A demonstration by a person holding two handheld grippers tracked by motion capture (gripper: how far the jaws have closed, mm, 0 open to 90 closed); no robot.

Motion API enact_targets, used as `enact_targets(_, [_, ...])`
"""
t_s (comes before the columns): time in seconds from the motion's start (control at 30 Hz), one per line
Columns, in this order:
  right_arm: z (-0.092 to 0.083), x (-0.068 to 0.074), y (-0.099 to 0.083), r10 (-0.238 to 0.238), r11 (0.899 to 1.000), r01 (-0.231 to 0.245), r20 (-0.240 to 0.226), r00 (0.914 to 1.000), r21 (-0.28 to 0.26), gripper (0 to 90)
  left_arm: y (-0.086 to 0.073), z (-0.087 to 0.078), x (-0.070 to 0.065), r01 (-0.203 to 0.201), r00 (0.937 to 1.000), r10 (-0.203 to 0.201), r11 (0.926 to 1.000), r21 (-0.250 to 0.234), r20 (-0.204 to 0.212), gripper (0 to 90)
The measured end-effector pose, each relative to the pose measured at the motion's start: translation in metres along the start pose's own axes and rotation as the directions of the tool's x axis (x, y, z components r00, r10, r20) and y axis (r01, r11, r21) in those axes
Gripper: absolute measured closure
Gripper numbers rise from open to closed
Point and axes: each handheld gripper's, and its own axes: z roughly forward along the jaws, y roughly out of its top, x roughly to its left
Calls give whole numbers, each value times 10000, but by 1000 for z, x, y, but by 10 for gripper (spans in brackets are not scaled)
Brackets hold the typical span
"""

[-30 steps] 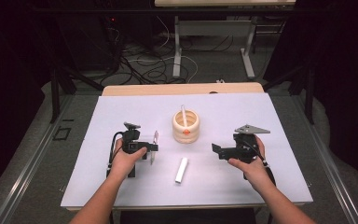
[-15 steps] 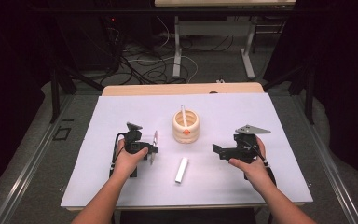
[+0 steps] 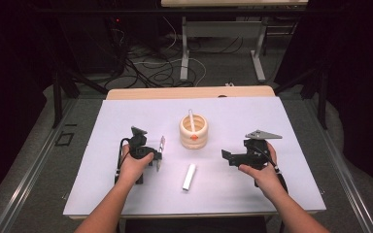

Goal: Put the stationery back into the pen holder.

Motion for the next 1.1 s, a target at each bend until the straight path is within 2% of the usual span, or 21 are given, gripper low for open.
enact_targets(0.03, [0,0,0,-30,10000,30,12,10000,-24,0,0,0,0,63,10000,-63,10000,-31,6,790])
enact_targets(0.07, [0,0,0,-32,10000,32,2,10000,9,0,0,1,-1,313,9995,-311,9994,-174,81,792])
enact_targets(0.17, [0,0,0,-33,10000,33,4,10000,13,0,0,0,1,210,9997,-210,9998,-9,128,797])
enact_targets(0.3, [1,0,0,-34,10000,34,1,10000,21,0,1,0,1,296,9995,-296,9995,58,103,798])
enact_targets(0.43, [1,1,0,-68,10000,68,-5,10000,39,0,1,1,1,380,9992,-380,9993,-16,143,800])
enact_targets(0.53, [2,1,-1,-75,10000,75,13,10000,31,0,1,1,1,271,9996,-271,9996,4,99,802])
enact_targets(0.6, [2,0,-1,-109,9999,109,21,9999,31,0,1,1,-1,477,9987,-476,9989,-17,193,802])
enact_targets(0.63, [2,0,-1,-111,9999,111,25,9999,33,0,2,1,0,278,9995,-278,9996,29,151,802])
enact_targets(0.77, [2,0,-1,-90,9999,90,19,10000,83,0,3,0,1,37,9999,-38,9999,145,109,803])
enact_targets(0.83, [2,0,-2,-92,9999,91,19,10000,97,0,3,0,1,41,9999,-42,9999,151,94,803])
enact_targets(0.87, [2,0,-2,-82,9999,81,23,10000,103,0,3,1,-1,237,9995,-239,9997,73,190,803])
enact_targets(0.9, [2,0,-2,-78,9999,77,24,10000,102,0,3,1,0,31,9998,-33,9999,106,179,803])
enact_targets(0.93, [2,-1,-2,-68,9999,68,31,10000,108,0,3,1,-2,206,9995,-207,9998,39,239,804])
enact_targets(0.97, [2,-1,-2,-65,9999,65,28,10000,101,0,3,0,-1,-75,9998,74,10000,58,166,804])
enact_targets(1.07, [2,-1,-2,-75,9999,74,23,10000,98,0,3,-3,-1,-271,9995,270,9996,72,159,804])
enact_targets(1.1, [2,-1,-2,-82,9999,82,36,10000,61,0,2,-2,-4,-10,9997,12,10000,-83,243,804])
